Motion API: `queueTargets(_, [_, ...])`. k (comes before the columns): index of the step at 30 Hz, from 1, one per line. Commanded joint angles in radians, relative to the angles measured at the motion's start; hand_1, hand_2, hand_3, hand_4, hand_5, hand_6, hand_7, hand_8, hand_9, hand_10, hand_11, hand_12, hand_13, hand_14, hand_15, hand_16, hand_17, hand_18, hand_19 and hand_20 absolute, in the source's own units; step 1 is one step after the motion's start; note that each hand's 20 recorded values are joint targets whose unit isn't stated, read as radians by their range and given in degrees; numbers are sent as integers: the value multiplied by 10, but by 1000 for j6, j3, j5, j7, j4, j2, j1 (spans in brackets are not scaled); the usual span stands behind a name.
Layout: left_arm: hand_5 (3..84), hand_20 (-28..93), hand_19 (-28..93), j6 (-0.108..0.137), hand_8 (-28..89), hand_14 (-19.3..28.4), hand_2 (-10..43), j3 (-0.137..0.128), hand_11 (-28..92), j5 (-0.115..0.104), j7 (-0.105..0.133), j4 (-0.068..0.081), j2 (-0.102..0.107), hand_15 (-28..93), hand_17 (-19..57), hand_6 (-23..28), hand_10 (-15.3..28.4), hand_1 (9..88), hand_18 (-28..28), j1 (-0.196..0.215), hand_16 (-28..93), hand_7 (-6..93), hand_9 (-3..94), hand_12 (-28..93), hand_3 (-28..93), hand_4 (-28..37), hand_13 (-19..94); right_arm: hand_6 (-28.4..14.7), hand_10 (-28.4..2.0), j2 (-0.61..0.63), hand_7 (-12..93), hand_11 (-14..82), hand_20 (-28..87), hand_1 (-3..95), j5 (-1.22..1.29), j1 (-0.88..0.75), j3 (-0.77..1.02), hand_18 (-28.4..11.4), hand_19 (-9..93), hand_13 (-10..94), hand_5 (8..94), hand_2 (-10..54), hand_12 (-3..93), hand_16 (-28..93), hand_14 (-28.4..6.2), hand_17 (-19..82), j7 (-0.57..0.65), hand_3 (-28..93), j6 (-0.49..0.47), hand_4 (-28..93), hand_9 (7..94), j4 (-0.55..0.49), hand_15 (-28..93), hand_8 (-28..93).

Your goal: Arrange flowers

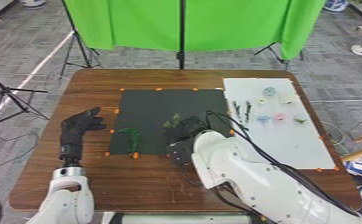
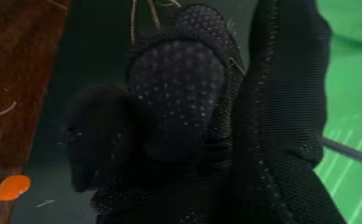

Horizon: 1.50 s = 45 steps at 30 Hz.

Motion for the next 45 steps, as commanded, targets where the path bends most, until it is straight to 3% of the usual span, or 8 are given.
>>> queueTargets(1, [630, 210, 621, -3, -47, 208, 21, 15, 231, 2, -3, 18, -20, 399, 188, 80, 168, 310, 238, 10, -28, 83, 642, 140, 575, -197, 613, -45, -109, 2, 518, 323, 475, 798, 46, 6, 6, -56, 734, 937, 620, -95, 201, 156, -8, 749, -42, -283, -120, 383, 902, 5, 520, 147])
queueTargets(2, [629, 210, 621, -2, -46, 208, 21, 16, 232, 2, -3, 17, -20, 398, 188, 80, 168, 310, 239, 9, -28, 84, 642, 141, 575, -196, 613, -47, -112, 0, 505, 322, 469, 771, 37, 9, 2, -57, 737, 937, 621, -95, 201, 162, -9, 746, -45, -262, -121, 398, 898, 7, 512, 134])
queueTargets(3, [629, 210, 621, -6, -46, 208, 21, 15, 231, 4, -3, 19, -21, 399, 188, 79, 168, 310, 239, 9, -28, 84, 642, 140, 575, -196, 613, -48, -112, 0, 498, 320, 448, 682, 33, 7, 6, -59, 747, 937, 622, -95, 200, 166, -11, 742, -55, -27, -143, 244, 896, 12, 508, 122])
queueTargets(4, [629, 210, 621, -6, -46, 208, 20, 15, 231, 5, -3, 19, -22, 400, 187, 79, 168, 310, 239, 8, -28, 84, 642, 140, 575, -197, 613, -51, -116, 2, 483, 318, 417, 503, 30, 9, 5, -61, 762, 937, 625, -95, 201, 175, -16, 734, -57, 447, -155, -99, 889, 12, 491, 70])
queueTargets(6, [629, 210, 620, -7, -46, 208, 20, 17, 231, 4, -2, 19, -22, 401, 187, 79, 168, 310, 238, 6, -27, 84, 643, 140, 575, -196, 613, -51, -119, 4, 484, 316, 410, 426, 14, 10, 2, -64, 768, 937, 633, -95, 203, 184, -21, 728, -60, 606, -156, -198, 879, 15, 478, -69])
queueTargets(23, [629, 212, 618, -5, -46, 208, 20, 13, 231, 1, 0, 18, -26, 400, 187, 79, 169, 311, 238, 11, -27, 85, 643, 140, 573, -195, 613, -28, -134, 58, 344, 298, 380, 351, -106, 37, 3, -86, 807, 937, 675, -95, 207, 222, -41, 698, -125, 610, -356, -172, 863, 47, 436, -102])
queueTargets(37, [629, 213, 619, -8, -46, 208, 20, 13, 231, 3, 0, 16, -28, 400, 187, 80, 169, 311, 238, 9, -27, 84, 642, 140, 573, -194, 612, -11, -137, 88, 323, 293, 350, 343, -152, 89, -7, -101, 841, 937, 701, -95, 210, 243, -48, 670, -201, 612, -495, -166, 867, 74, 416, -95])
queueTargets(45, [629, 213, 619, -10, -46, 209, 19, 13, 230, 4, 1, 18, -30, 399, 187, 79, 169, 310, 239, 8, -28, 84, 642, 140, 574, -194, 612, -2, -139, 115, 303, 292, 338, 341, -189, 99, -6, -107, 854, 937, 713, -95, 214, 253, -47, 658, -308, 615, -648, -169, 870, 75, 409, -99])
